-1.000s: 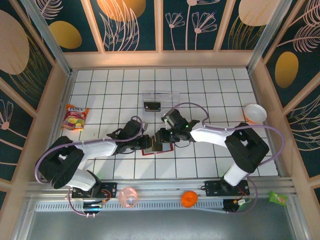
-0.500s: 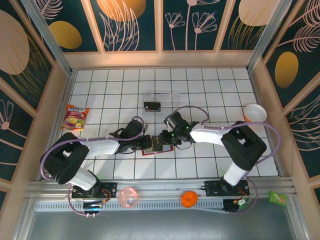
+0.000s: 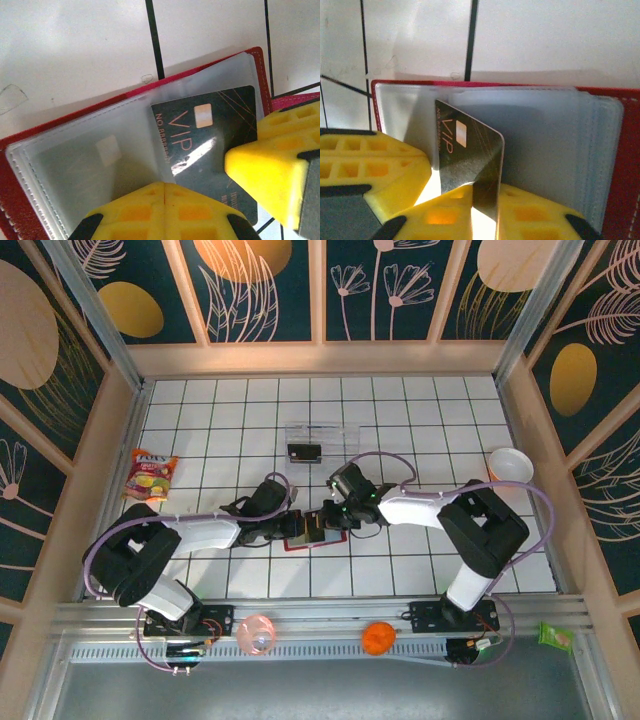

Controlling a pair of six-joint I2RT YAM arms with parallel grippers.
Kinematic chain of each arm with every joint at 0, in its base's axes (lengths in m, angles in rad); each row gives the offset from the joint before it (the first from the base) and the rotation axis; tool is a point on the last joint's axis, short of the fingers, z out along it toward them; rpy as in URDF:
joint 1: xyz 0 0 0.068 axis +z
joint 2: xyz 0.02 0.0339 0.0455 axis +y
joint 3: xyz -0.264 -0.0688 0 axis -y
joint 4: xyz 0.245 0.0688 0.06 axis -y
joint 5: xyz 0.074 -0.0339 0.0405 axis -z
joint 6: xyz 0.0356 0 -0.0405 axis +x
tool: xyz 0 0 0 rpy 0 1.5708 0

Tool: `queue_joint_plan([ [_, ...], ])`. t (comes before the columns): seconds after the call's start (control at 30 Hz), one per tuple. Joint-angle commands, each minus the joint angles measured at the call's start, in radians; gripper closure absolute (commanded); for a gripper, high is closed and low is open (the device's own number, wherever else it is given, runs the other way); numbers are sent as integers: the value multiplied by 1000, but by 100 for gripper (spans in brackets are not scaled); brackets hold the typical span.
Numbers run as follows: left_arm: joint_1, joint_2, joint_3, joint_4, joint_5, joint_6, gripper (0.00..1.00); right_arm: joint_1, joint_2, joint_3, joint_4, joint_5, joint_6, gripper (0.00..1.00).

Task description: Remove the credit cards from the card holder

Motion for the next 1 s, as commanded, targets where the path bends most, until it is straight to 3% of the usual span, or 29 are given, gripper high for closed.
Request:
queue_joint_plan([
  [0.0, -2, 1, -10, -66, -20, 32, 100, -8, -34, -19, -69, 79, -25, 99],
  [0.3, 8, -116, 53, -156, -61, 63, 85, -1, -157, 30, -231, 192, -107, 100],
  [0.43, 38, -184, 40, -184, -80, 55, 72, 47, -137, 98, -305, 226, -123, 100],
  [0.63, 113, -269, -58, -167, -73, 25, 68, 96, -92, 187, -413, 296, -147, 100],
  [0.97, 114, -281, -109, -132, -53, 22, 62, 109, -13, 302, -569, 288, -200, 100],
])
